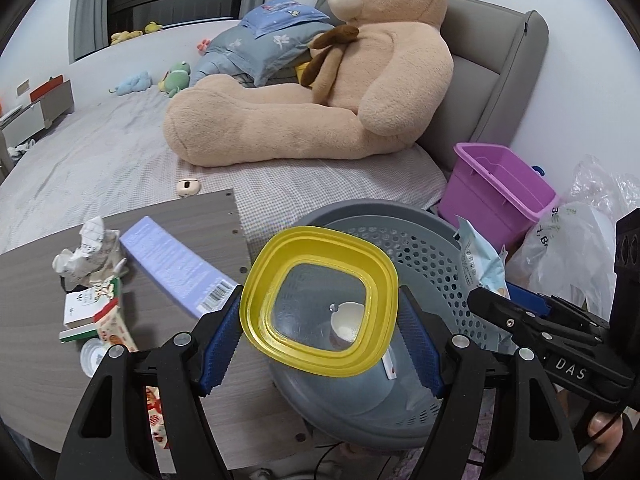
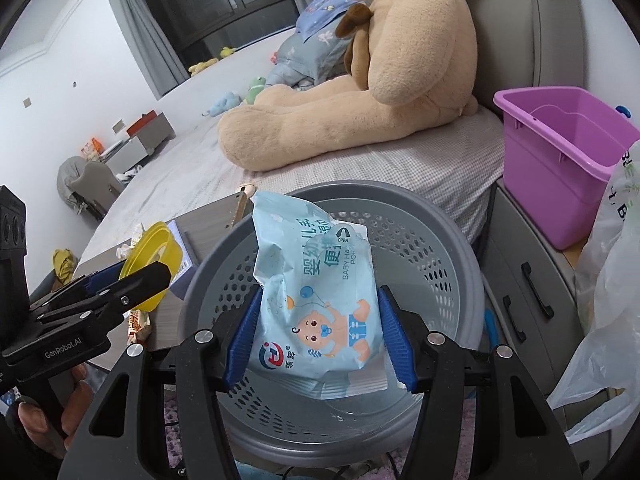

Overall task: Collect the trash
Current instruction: 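Move packet and lid over the grey basket and open both tools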

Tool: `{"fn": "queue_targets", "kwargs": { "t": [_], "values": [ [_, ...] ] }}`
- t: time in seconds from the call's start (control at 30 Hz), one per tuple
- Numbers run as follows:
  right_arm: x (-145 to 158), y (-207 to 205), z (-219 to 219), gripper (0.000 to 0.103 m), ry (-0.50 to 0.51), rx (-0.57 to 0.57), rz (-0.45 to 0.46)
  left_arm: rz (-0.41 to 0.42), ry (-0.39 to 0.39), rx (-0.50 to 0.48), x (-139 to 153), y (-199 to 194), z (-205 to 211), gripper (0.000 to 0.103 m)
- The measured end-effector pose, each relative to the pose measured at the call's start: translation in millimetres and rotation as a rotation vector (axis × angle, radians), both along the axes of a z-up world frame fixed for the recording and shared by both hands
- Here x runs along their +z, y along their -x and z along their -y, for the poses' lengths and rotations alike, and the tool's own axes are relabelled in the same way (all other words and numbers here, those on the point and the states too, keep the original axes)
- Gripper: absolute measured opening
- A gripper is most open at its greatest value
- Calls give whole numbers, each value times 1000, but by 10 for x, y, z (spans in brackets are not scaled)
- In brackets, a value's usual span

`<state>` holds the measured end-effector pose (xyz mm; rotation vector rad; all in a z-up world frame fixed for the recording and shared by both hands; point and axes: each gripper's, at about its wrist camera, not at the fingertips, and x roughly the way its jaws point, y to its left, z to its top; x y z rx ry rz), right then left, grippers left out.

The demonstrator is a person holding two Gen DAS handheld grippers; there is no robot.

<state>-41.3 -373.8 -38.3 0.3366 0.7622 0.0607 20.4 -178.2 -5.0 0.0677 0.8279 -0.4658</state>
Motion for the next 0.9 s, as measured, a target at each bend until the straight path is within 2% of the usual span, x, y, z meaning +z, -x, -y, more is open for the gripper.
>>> {"fn": "queue_targets", "kwargs": {
  "t": [0.47, 0.53, 0.6, 0.9],
  "values": [
    [-43, 10, 63, 58, -5, -21, -9, -11, -17, -31, -71, -21, 180, 74],
    [-37, 19, 72, 61, -4, -25, -6, -12, -18, -29, -69, -20, 182, 78],
    [-25, 37, 73, 69, -4, -33, 1, -10, -13, -26, -62, -15, 170, 81],
    [-18, 46, 89, 71, -4, -35, 6, -3, -14, -15, -51, 5, 143, 82]
  ]
}}
